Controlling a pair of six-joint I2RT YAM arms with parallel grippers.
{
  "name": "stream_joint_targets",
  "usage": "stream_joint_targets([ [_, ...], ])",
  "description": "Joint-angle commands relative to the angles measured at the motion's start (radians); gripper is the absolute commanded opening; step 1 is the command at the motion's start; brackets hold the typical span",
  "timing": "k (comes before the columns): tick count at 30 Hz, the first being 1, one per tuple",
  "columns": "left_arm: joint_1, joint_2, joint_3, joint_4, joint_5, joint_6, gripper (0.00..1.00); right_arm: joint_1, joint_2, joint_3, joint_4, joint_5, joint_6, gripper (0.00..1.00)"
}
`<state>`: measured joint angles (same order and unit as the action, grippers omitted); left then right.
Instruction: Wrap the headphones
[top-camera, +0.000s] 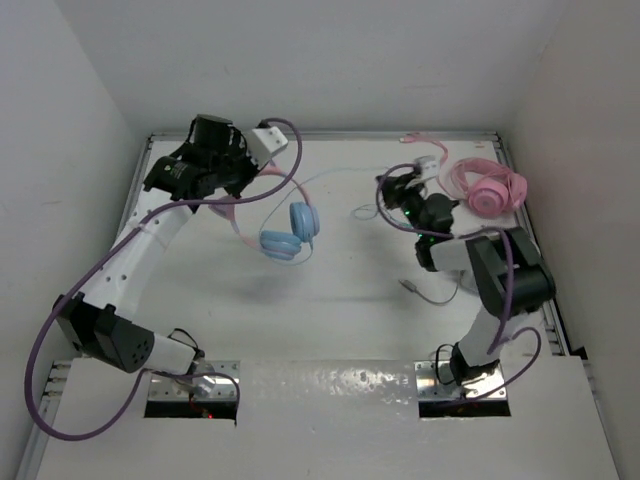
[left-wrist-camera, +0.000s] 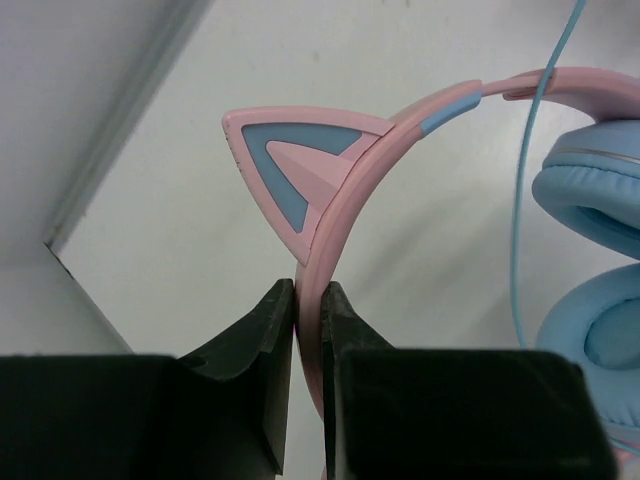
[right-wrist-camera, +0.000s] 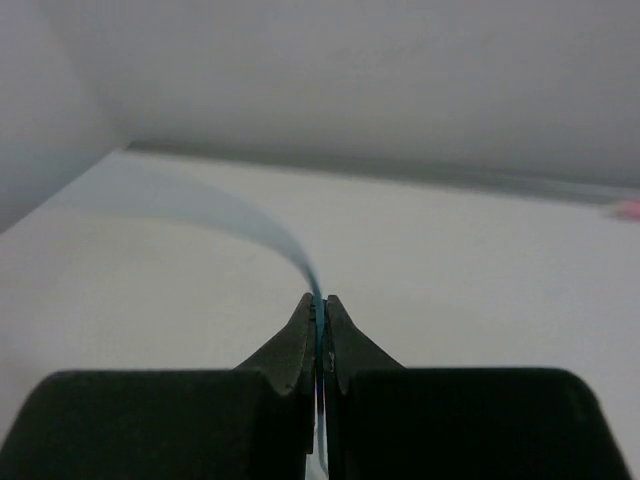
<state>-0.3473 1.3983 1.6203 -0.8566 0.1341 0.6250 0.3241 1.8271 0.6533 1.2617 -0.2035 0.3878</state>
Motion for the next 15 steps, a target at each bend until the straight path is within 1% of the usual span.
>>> stream_joint_targets([
  [1, -0.005, -0.027, -0.086, 0.099, -0.039, 0.022, 0.00, -0.091, -0.216, -0.029, 0.123, 0.128, -0.064, 0.00],
  [2, -0.005, -0.024, -0.097, 0.093, 0.004, 0.028, 0.00, -0.094, -0.241, -0.023, 0.069, 0.134, -0.142, 0.00],
  [3, -0.005, -0.022, -0.109, 0.090, 0.022, 0.033, 0.00, -0.095, -0.274, 0.000, -0.027, 0.138, -0.177, 0.00],
  [4, -0.005, -0.022, -0.112, 0.084, 0.035, 0.041, 0.00, -0.097, -0.282, 0.014, -0.065, 0.147, -0.223, 0.00],
  [8, -0.005, -0.024, -0.134, 0.088, 0.061, 0.041, 0.00, -0.099, -0.296, 0.098, -0.169, 0.127, -0.268, 0.00],
  [12, -0.007, -0.028, -0.157, 0.065, 0.096, 0.068, 0.00, -0.099, -0.293, 0.204, -0.261, 0.096, -0.270, 0.00],
  [15, -0.007, -0.036, -0.171, 0.045, 0.121, 0.096, 0.00, -0.099, -0.284, 0.275, -0.330, 0.136, -0.312, 0.00],
])
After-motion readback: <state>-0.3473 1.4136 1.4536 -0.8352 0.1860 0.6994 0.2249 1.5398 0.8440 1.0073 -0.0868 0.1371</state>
